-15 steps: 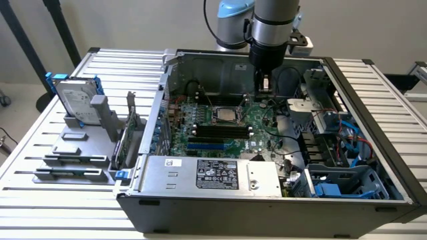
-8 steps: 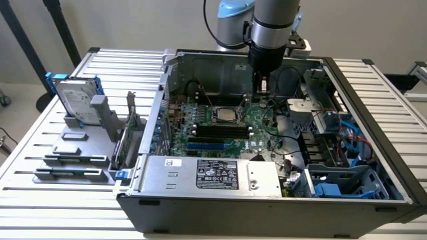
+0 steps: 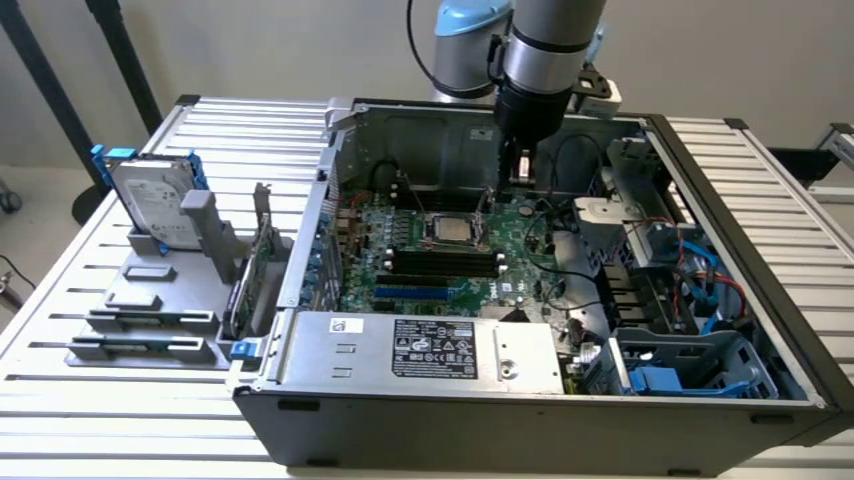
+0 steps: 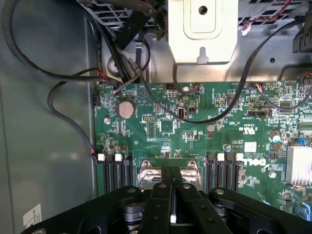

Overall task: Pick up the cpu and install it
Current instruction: 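Close the cpu cover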

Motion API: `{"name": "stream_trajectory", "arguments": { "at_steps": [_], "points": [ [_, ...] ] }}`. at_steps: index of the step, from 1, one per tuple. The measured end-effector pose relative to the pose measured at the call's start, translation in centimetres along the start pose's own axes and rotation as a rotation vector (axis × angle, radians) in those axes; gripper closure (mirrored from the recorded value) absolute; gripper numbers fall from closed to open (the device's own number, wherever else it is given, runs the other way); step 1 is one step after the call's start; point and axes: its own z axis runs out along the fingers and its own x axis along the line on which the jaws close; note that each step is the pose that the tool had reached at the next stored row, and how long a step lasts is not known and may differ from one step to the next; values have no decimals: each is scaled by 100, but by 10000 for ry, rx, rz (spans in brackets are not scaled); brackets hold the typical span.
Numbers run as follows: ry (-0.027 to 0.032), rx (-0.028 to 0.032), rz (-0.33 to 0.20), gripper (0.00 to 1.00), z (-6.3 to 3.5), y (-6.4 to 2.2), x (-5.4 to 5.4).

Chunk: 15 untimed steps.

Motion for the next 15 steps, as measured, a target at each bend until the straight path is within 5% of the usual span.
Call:
{"name": "stream_trajectory", "arguments": {
  "at_steps": [5,15],
  "points": [
    [-9,180,14,89,-18,-54,-8],
    [-8,363,30,89,-57,-222,-15]
  ]
}}
